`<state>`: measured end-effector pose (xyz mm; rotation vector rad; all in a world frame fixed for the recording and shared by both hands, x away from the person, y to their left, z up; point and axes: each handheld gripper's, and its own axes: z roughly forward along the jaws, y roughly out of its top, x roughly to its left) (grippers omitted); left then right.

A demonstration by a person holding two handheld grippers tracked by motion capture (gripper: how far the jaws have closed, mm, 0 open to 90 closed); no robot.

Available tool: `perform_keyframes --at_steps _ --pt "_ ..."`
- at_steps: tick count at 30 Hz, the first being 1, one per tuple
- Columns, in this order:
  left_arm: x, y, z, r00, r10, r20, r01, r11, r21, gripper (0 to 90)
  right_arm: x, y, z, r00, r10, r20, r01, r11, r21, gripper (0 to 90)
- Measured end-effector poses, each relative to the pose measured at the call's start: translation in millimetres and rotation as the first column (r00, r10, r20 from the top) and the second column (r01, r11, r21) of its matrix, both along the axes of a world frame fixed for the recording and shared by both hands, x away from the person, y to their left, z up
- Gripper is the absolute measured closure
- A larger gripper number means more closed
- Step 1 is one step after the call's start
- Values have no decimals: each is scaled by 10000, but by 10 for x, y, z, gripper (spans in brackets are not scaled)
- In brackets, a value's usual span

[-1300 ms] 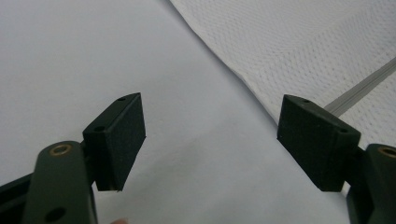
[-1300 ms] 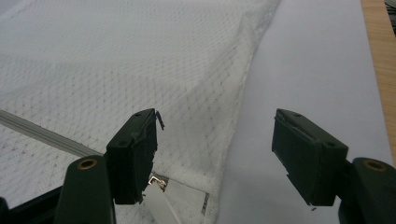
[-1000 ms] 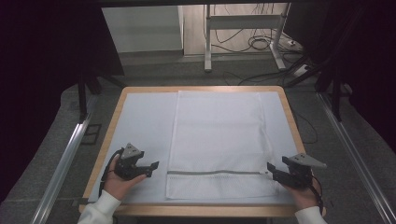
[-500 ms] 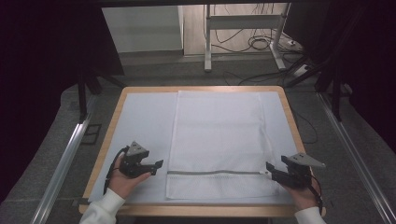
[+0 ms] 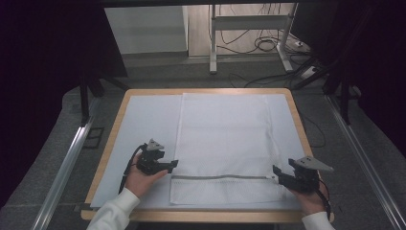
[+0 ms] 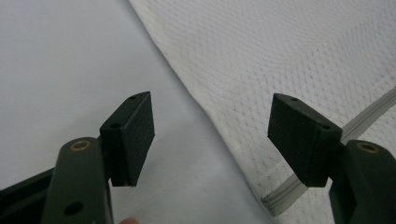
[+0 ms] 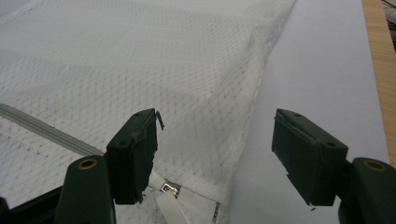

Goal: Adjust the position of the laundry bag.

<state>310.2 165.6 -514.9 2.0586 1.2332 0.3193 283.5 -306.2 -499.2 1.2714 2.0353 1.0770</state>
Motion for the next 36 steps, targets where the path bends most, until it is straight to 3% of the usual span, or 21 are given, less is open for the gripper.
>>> perform_keyframes --at_steps 5,16,18,22,25,26,30,32,36 --pt "-50 -83 -50 9993 -170 -336 173 9998 80 319 30 -1 30 10000 2 37 -2 10000 37 309" --pt "-123 -166 -132 9979 -136 -639 164 9989 439 343 49 49 60 9999 91 147 -90 9999 -69 309" --pt "-147 -149 -126 9968 -166 -778 184 9996 216 351 46 49 63 9998 91 189 -90 9999 -87 310" --pt "-173 -166 -124 9959 -272 -859 287 9995 152 360 42 41 67 9998 70 195 -68 9999 -87 309" --pt "-175 -210 -144 9948 -351 -952 373 9991 208 412 39 38 78 9997 42 223 -40 10000 -56 309" --pt "-184 -240 -146 9955 -344 -878 381 9985 404 416 38 40 81 9997 49 243 -47 10000 -54 309" --pt "-188 -263 -151 9966 -295 -768 332 9983 481 459 41 47 85 9997 37 260 -36 10000 -32 310" --pt "-193 -286 -147 9972 -403 -624 448 9964 725 520 55 53 81 9997 75 248 -72 9999 -107 309" --pt "-187 -303 -146 9965 -593 -581 630 9960 632 617 78 61 75 9999 52 153 -50 9999 -146 311"
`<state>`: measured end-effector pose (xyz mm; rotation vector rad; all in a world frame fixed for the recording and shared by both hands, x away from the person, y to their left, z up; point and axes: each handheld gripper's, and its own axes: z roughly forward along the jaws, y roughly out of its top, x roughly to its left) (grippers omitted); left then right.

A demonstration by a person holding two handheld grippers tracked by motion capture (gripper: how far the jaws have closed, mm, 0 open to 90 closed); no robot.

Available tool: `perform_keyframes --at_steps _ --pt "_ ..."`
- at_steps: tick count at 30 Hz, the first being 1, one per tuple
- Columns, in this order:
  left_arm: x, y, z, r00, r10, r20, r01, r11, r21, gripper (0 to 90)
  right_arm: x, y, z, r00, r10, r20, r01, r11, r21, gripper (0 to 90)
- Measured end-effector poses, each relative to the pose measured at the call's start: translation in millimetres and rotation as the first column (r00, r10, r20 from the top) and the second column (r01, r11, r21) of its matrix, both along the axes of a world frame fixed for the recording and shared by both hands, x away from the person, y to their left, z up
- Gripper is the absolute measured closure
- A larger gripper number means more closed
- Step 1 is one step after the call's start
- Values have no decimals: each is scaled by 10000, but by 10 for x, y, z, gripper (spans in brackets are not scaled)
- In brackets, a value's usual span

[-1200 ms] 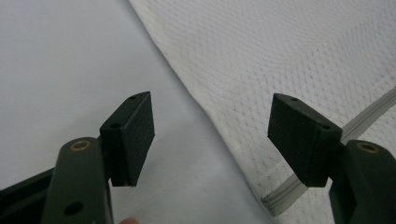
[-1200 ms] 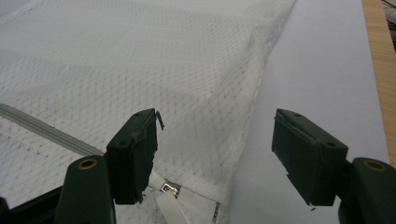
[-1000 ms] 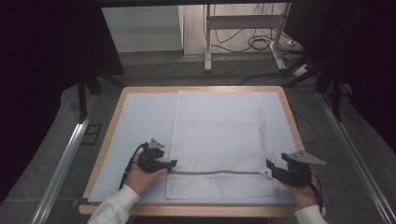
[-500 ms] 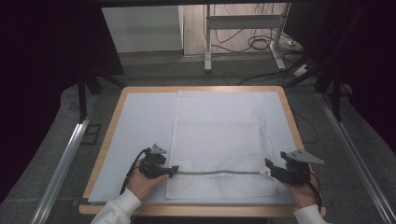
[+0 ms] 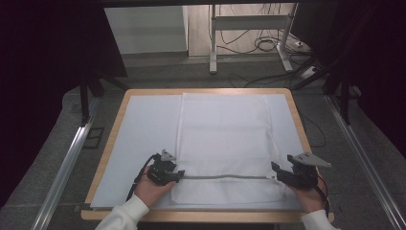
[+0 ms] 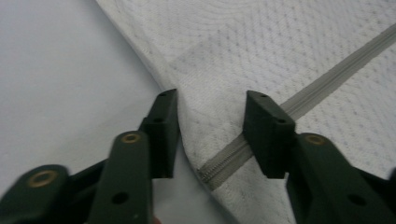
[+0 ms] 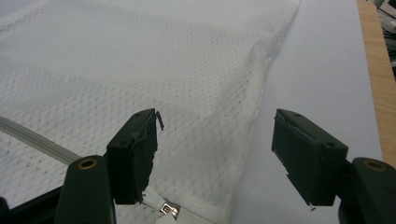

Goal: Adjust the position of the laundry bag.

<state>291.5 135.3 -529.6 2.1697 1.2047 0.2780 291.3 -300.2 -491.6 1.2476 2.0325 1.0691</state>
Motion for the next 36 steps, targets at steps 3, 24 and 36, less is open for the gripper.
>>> perform_keyframes --at_steps 3,24,36 --pt "14 -9 1 9998 -174 -3 174 9998 -60 691 46 -21 3 9995 -57 -315 59 10000 51 316" --pt "63 21 2 9987 -500 -18 498 9972 -563 869 518 -94 -161 9468 214 -3211 -71 9989 457 664" --pt "54 44 26 9985 -530 98 536 9960 -712 880 548 -82 -190 9384 171 -3450 -58 9994 338 878"
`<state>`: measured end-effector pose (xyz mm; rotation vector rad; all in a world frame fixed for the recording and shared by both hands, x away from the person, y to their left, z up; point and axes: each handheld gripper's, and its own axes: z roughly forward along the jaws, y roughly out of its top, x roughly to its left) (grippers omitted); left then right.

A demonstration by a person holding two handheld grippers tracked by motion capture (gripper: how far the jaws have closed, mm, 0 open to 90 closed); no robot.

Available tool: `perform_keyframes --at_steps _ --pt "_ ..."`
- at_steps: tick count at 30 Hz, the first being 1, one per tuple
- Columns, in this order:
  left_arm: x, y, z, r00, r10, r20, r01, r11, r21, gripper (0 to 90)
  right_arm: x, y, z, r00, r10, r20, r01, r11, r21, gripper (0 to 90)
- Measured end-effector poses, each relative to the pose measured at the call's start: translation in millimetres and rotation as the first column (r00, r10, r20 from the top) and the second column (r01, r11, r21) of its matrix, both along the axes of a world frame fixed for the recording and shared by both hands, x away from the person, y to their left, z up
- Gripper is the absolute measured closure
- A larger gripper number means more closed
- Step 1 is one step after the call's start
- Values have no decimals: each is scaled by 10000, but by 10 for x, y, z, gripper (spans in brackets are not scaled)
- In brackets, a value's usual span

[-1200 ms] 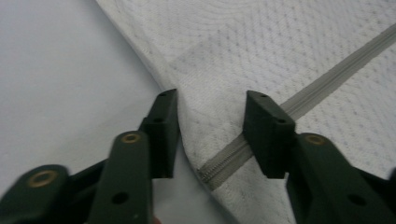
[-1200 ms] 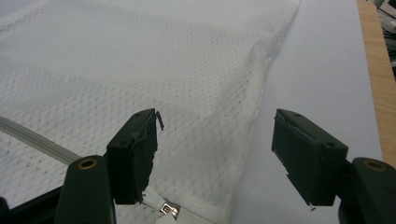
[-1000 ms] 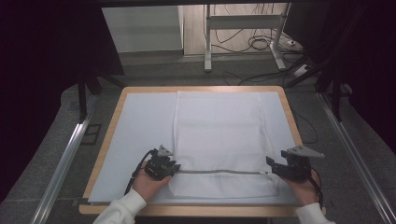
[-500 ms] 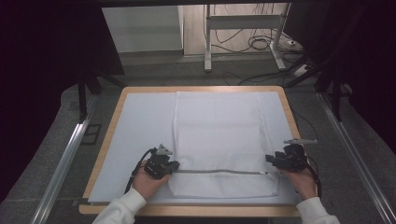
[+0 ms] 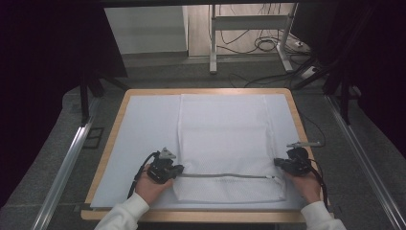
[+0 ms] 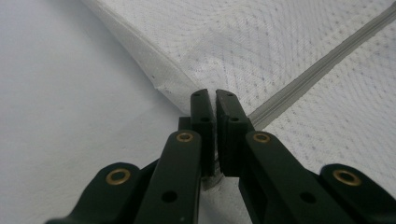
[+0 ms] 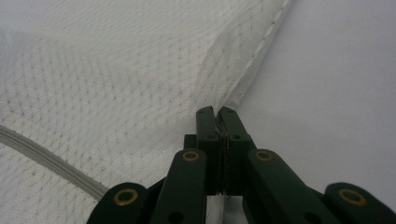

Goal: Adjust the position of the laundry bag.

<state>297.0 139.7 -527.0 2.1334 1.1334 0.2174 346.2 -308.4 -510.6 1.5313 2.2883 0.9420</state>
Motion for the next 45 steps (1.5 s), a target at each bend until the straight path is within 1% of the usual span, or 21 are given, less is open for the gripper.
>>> perform_keyframes --at_steps 6,9,11,15,16,18,20,22,23,25,26,28,31,32,35,41,45 --pt "-14 20 21 10000 12 45 -11 9999 -127 883 -14 -36 -6 9999 -110 57 110 9999 85 880" --pt "-15 47 36 10000 3 37 -2 9998 -220 884 -20 -25 -3 9999 -75 120 74 9999 105 882" --pt "-14 74 46 10000 60 -49 -61 9994 -340 884 -20 -5 4 9999 -23 154 21 9999 133 882" --pt "-22 139 57 9999 87 -90 -90 9992 -377 885 -26 36 21 9997 92 211 -96 9998 199 882" --pt "-26 159 59 9999 124 -103 -128 9991 -399 886 -30 75 26 9995 164 261 -169 9997 201 883" --pt "-31 192 61 9998 160 -150 -167 9989 -430 885 -30 85 29 9994 224 254 -229 9995 197 883" --pt "-39 231 60 9997 187 -150 -193 9988 -449 886 -20 155 35 9989 336 312 -341 9993 145 883" --pt "-43 274 57 9997 202 -163 -209 9989 -430 885 -17 174 38 9989 334 323 -339 9993 148 883" --pt "-47 318 52 9996 239 -177 -247 9987 -448 885 -1 229 50 9984 442 344 -447 9989 135 884" --pt "-50 351 48 9994 269 -216 -280 9984 -501 885 6 249 50 9982 479 370 -484 9988 120 884" --pt "-53 376 46 9992 324 -239 -337 9980 -529 885 21 311 55 9977 567 375 -571 9983 102 884" --pt "-61 421 46 9989 407 -225 -419 9977 -529 885 27 332 54 9972 614 423 -619 9980 90 884" --pt "-81 490 44 9982 557 -217 -568 9969 -536 885 40 428 65 9959 767 470 -769 9970 26 884" --pt "-98 537 39 9978 618 -238 -630 9966 -529 885 41 474 67 9952 830 513 -835 9965 80 884" --pt "-118 584 32 9972 701 -247 -714 9961 -525 885 35 537 65 9938 985 522 -991 9950 86 884" --pt "-172 710 9 9964 809 -259 -820 9956 -447 884 -4 618 48 9909 1288 394 -1293 9915 114 884" --pt "-162 721 -2 9959 858 -295 -870 9953 -431 884 -28 617 53 9903 1329 415 -1335 9910 130 884"
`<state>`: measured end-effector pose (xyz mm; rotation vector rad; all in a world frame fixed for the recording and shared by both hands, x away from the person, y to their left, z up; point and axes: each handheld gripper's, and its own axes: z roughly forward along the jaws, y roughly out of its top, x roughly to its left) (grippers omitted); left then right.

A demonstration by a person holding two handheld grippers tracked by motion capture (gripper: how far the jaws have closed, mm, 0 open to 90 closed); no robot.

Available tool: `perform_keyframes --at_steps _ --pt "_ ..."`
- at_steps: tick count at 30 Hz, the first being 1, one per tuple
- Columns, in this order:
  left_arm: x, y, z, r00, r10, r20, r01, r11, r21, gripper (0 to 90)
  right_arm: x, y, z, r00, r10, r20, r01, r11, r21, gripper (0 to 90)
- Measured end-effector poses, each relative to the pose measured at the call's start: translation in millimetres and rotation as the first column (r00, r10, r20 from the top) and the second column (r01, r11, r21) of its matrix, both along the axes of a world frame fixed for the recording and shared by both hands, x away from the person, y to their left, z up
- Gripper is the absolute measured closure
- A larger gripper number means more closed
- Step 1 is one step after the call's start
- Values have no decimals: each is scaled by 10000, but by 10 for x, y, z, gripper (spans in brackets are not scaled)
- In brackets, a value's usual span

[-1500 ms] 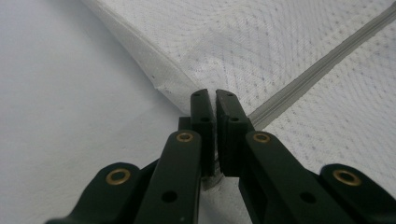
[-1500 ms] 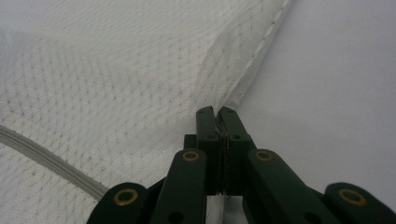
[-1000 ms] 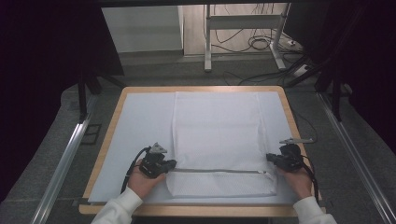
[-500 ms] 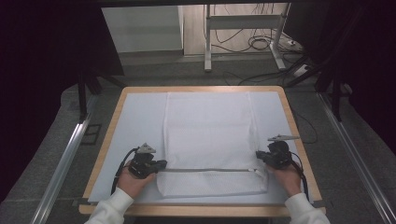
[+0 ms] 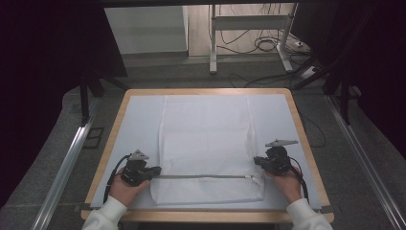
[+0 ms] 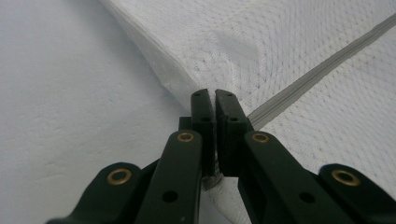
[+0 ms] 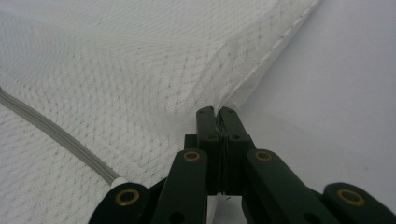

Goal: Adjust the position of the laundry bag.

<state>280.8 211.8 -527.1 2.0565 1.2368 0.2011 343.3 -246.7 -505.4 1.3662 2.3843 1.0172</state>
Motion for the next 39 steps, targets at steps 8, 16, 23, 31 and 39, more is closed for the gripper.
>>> perform_keyframes --at_steps 8,16,23,31,39 --pt "9 0 -23 10000 -29 -58 29 10000 12 883 -20 -35 -26 9999 -36 -104 37 10000 48 884" --pt "-2 22 -26 10000 -25 -72 25 10000 16 881 -52 -30 -47 9998 51 -208 -51 10000 2 884" --pt "-1 21 -57 9994 -149 313 138 9993 351 672 -78 -21 -63 9999 27 115 -24 9996 -282 682" --pt "-112 63 175 9802 526 1910 -634 9967 511 217 -154 -123 61 9920 -328 1220 329 9995 10 404" --pt "-89 -11 269 9773 543 2049 -593 9981 183 199 -262 -281 89 9876 -253 1549 184 9988 457 340"
